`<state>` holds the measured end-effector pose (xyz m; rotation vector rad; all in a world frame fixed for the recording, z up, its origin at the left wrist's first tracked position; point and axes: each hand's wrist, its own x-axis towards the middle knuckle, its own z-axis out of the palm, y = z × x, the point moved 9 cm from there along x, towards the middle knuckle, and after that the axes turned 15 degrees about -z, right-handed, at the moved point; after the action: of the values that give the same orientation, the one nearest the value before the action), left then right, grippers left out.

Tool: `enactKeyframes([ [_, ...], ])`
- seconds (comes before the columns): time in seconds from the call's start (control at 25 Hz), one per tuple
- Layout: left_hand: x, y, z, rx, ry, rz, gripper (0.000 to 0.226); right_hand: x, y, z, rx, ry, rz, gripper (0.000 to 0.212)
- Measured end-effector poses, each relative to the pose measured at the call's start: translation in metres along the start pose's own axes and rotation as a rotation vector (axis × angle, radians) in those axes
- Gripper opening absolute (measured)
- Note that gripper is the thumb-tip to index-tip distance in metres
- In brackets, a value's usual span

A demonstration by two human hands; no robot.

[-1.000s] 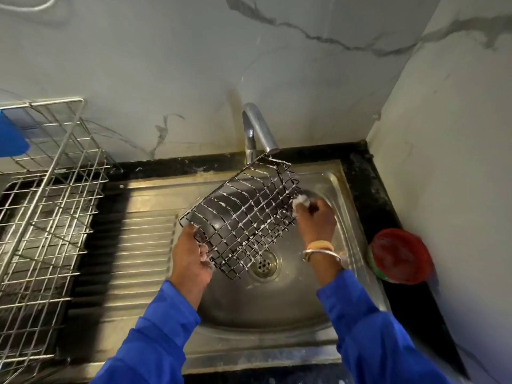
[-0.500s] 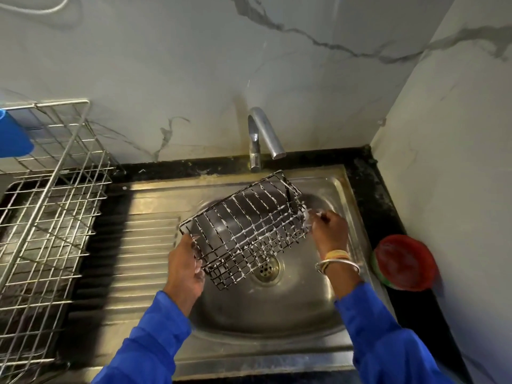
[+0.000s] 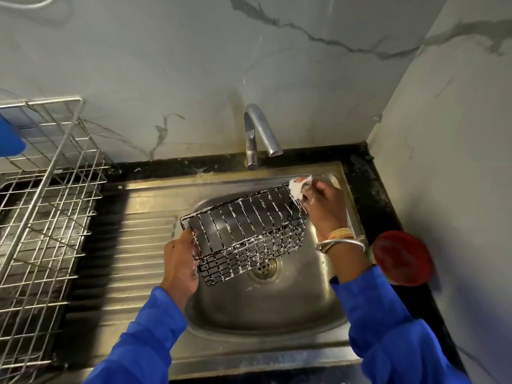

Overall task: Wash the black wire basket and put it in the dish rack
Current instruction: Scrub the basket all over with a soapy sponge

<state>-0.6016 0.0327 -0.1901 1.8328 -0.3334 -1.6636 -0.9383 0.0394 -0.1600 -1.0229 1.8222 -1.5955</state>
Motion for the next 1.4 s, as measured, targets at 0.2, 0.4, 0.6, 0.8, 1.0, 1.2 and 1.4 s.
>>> enactKeyframes([
  [0.2,-0.006,-0.007,-0.003,-0.034,0.030,-0.067,0.021,-0.049,0.020,-0.032,-0.387,-0.015,-0.149,0.019],
  [0.4,-0.011,-0.013,0.001,-0.061,0.045,-0.145,0.015,-0.057,0.054,-0.021,-0.281,0.094,0.117,0.015],
  [0.6,-0.022,-0.022,0.025,-0.089,0.013,-0.215,0.023,-0.065,-0.030,0.007,-0.311,0.242,-0.300,0.029],
  [0.8,-0.026,-0.008,0.041,-0.208,-0.033,-0.192,0.017,-0.124,-0.065,0.070,-0.289,-0.187,-0.781,0.042],
  [1.0,-0.025,-0.011,0.048,-0.085,-0.018,-0.207,0.022,-0.088,-0.095,0.080,-0.226,-0.098,-0.718,0.033],
  [1.2,-0.005,-0.034,0.039,-0.117,-0.008,-0.323,0.011,-0.146,-0.058,0.064,-0.254,-0.192,-0.821,0.027],
  [1.4,-0.004,-0.038,0.049,-0.079,-0.032,-0.335,0.015,-0.112,-0.053,0.072,-0.229,-0.090,-0.606,0.028],
])
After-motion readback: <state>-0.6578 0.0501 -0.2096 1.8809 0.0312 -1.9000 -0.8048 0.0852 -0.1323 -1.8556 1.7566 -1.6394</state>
